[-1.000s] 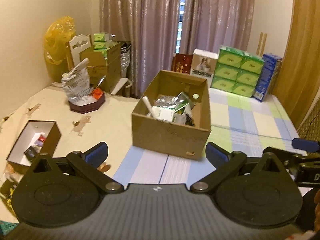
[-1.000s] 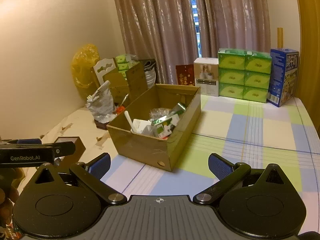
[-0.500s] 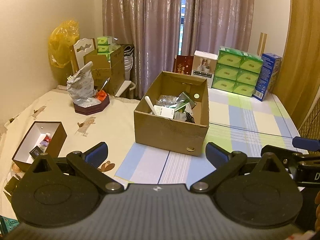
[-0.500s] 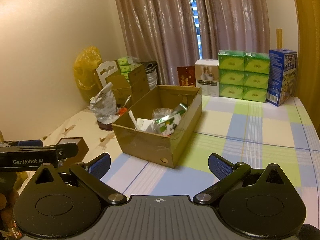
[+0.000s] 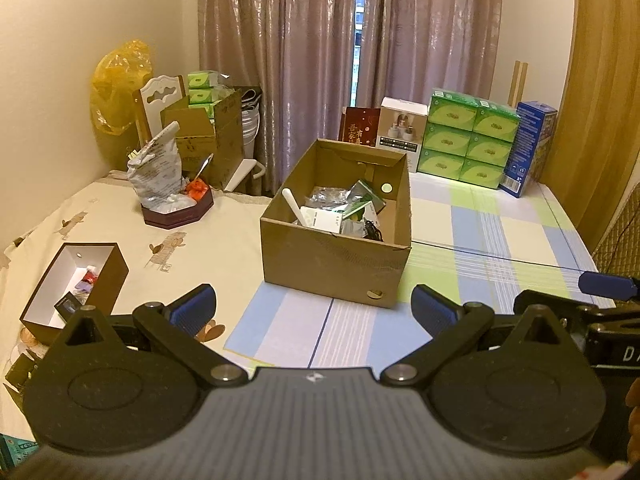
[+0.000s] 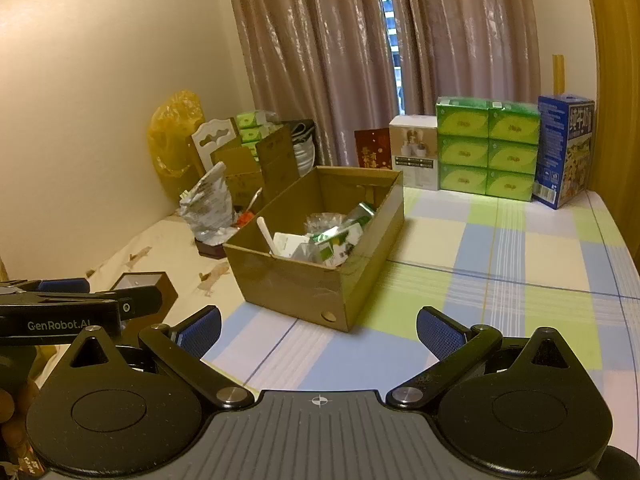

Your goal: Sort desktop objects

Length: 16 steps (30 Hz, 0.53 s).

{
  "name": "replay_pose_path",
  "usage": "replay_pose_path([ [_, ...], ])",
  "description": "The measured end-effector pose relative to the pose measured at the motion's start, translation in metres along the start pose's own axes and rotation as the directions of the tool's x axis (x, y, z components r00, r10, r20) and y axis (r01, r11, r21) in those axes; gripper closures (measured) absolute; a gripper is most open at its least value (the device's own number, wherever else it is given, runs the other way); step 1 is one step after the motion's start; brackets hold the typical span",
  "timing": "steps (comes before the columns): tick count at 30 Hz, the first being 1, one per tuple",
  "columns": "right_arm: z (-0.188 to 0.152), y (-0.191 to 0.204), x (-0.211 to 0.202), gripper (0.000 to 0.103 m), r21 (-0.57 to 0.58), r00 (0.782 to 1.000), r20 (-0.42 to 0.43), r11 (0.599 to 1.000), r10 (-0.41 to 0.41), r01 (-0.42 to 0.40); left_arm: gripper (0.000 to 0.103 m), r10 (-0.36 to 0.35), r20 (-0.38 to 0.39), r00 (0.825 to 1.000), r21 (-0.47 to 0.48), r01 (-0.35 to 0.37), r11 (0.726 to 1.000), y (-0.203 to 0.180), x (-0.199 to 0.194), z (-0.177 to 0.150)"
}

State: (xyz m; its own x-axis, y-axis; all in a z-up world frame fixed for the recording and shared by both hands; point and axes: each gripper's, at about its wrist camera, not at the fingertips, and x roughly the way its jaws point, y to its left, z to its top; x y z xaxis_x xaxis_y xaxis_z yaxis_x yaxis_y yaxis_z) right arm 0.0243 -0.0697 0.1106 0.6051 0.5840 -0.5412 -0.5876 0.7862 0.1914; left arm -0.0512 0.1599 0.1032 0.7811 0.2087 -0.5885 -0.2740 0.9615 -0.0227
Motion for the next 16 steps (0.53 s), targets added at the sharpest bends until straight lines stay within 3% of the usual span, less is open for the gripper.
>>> replay_pose_path([
  [12, -0.0008, -0.0016, 0.002, 0.002, 0.001, 1.0, -0.005, 1.0, -0.006, 0.006, 0.001, -0.006, -0.029, 1.0, 0.022, 0.007, 1.0, -0.0032, 0.0068, -0.0026],
  [16, -0.0008, -0.002, 0.0021, 0.002, 0.002, 1.0, -0.004, 1.0, -0.009, 0.009, 0.001, -0.014, -0.006, 1.0, 0.016, 0.014, 1.0, -0.0025, 0.0046, -0.0059],
])
